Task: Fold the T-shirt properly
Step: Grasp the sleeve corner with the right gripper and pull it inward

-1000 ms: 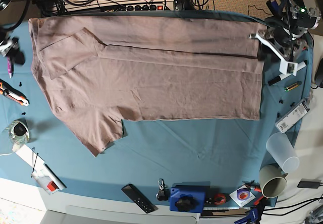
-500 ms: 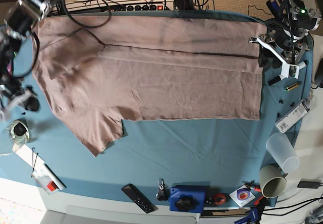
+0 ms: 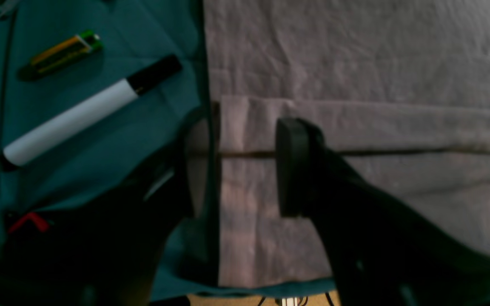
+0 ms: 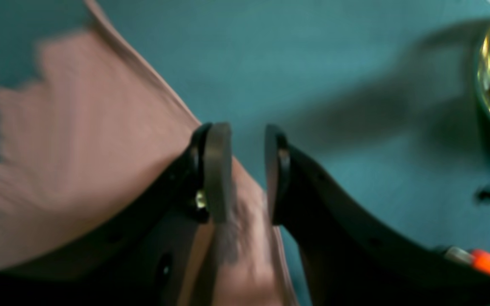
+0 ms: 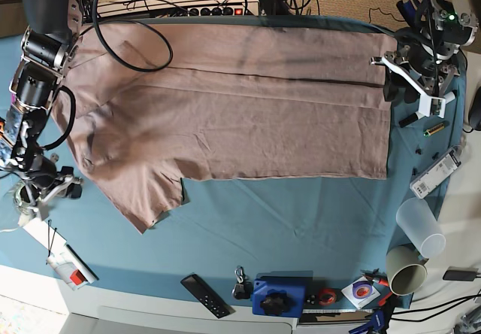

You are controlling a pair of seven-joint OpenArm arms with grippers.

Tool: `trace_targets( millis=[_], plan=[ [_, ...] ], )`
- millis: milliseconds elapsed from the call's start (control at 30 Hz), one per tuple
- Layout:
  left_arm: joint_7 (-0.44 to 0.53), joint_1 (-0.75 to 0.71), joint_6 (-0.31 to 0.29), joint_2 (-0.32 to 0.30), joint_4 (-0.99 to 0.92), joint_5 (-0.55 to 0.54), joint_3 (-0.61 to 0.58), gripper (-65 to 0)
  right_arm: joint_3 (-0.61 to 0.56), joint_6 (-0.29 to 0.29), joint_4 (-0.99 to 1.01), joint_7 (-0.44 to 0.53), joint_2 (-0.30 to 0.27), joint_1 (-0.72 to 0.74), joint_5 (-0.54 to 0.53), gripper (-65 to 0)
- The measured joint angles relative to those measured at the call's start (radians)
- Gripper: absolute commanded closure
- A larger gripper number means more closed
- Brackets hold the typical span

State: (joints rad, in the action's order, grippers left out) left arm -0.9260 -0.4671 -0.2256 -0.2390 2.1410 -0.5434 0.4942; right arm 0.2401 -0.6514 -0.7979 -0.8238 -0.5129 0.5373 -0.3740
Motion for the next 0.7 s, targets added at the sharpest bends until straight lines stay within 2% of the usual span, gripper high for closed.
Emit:
trace_targets(
  millis=[167,367,500,567,633,667,700],
  plan=[
    [0.000,0.017,-0.003,0.000,0.000,0.000,0.000,-26.4,-0.057,0.023,0.114,0.070,0.001,-0.005,0.050,-14.7],
    [0.000,0.019,-0.003,0.001,0.000,0.000,0.000,-26.4,-0.056,0.015,0.143,0.042,0.001,0.006,0.031,-14.7],
    [0.000,0.018,-0.003,0.001,0.000,0.000,0.000,-26.4,-0.052,-0.013,0.139,-0.127,0.021,0.013,-0.109,-14.6],
    [0.000,0.019,-0.003,0.001,0.000,0.000,0.000,-26.4,-0.052,-0.023,0.137,-0.214,0.034,0.019,-0.148,-14.1],
    [0.000,0.018,-0.003,0.001,0.000,0.000,0.000,-26.4,-0.052,-0.023,0.135,-0.262,0.042,0.020,-0.177,-14.0],
    [0.000,0.019,-0.003,0.000,0.000,0.000,0.000,-26.4,-0.052,-0.022,0.135,-0.264,0.042,0.018,-0.187,-12.6],
    [0.000,0.019,-0.003,0.001,0.000,0.000,0.000,-26.4,-0.052,-0.007,0.135,-0.265,0.039,0.011,-0.206,-6.3]
  ],
)
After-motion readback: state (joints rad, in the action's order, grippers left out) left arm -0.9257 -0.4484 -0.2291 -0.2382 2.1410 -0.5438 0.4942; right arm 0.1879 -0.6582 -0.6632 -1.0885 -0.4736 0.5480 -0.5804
